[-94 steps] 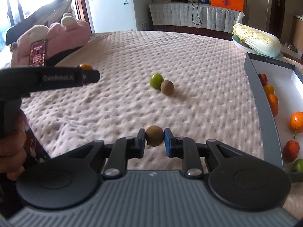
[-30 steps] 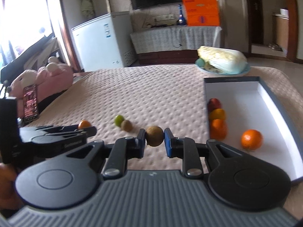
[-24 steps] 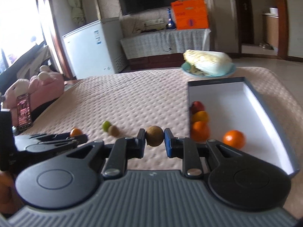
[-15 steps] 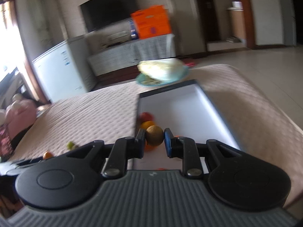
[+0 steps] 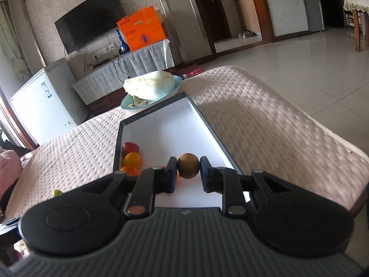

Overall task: Organize fruits
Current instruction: 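Lower the longan into the box and open the right tool, then lower the small orange into the box and open the left tool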

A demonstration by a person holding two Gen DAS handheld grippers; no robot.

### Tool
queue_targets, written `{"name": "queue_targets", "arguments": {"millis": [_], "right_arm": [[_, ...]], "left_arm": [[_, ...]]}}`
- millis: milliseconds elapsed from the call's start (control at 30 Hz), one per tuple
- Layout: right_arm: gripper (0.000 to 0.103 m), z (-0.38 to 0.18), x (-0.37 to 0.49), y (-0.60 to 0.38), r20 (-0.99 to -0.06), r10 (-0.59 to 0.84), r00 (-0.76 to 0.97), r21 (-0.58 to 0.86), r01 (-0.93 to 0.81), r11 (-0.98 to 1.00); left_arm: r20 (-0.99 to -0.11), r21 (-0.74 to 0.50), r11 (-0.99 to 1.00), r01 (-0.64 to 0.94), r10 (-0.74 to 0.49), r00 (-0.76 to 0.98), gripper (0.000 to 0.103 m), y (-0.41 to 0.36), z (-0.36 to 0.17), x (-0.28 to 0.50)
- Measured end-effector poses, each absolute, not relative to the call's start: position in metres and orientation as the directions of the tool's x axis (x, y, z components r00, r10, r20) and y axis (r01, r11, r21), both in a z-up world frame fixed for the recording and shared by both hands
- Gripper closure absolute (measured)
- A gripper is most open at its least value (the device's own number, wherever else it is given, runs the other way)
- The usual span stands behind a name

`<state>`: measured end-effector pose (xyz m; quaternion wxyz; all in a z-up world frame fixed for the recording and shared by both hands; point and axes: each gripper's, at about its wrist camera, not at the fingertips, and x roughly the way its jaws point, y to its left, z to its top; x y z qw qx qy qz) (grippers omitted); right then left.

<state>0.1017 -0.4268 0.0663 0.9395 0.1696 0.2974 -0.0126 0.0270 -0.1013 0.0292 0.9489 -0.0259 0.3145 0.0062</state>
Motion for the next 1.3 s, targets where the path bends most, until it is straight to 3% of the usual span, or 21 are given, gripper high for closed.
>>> {"name": "queue_targets", "arguments": {"millis": [300,667,733,800,867,967,1133,1300], "right_arm": [[0.078,0.052,0.12,-0.422,-0.63,0.054,0.775,0.259,0.145,0.955],[0.077,0.053,0.114,-0.42,-0.619,0.043,0.784,0.272,0.163,0.948],[0.073,0.055,0.113,-0.417,-0.612,0.045,0.79,0.264,0.15,0.953],[0.057,0.058,0.111,-0.414,-0.596,0.037,0.802,0.244,0.137,0.96],[0.057,0.061,0.11,-0.413,-0.578,0.034,0.815,0.237,0.127,0.963],[0.057,0.065,0.108,-0.413,-0.564,0.09,0.821,0.281,0.089,0.956],[0.057,0.06,0.115,-0.402,-0.592,0.298,0.749,0.379,-0.067,0.923],[0.057,0.062,0.118,-0.406,-0.618,0.211,0.757,0.341,0.017,0.94]], "left_arm": [[-0.593,-0.065,0.998,-0.013,-0.029,0.804,0.066,-0.102,0.031,0.026],[-0.6,-0.048,0.999,-0.009,-0.021,0.8,0.066,-0.1,0.028,0.023],[-0.601,-0.035,0.999,-0.002,-0.019,0.799,0.066,-0.102,0.027,0.023],[-0.601,-0.025,1.0,0.005,-0.019,0.799,0.066,-0.103,0.026,0.021],[-0.598,-0.019,1.0,0.012,-0.021,0.801,0.066,-0.105,0.026,0.02],[-0.595,-0.013,1.0,0.022,-0.025,0.803,0.066,-0.108,0.028,0.019],[-0.561,-0.002,0.999,0.035,-0.03,0.827,0.066,-0.122,0.052,0.026],[-0.528,-0.006,0.992,0.128,-0.112,0.842,0.066,-0.166,0.08,0.047]]}}
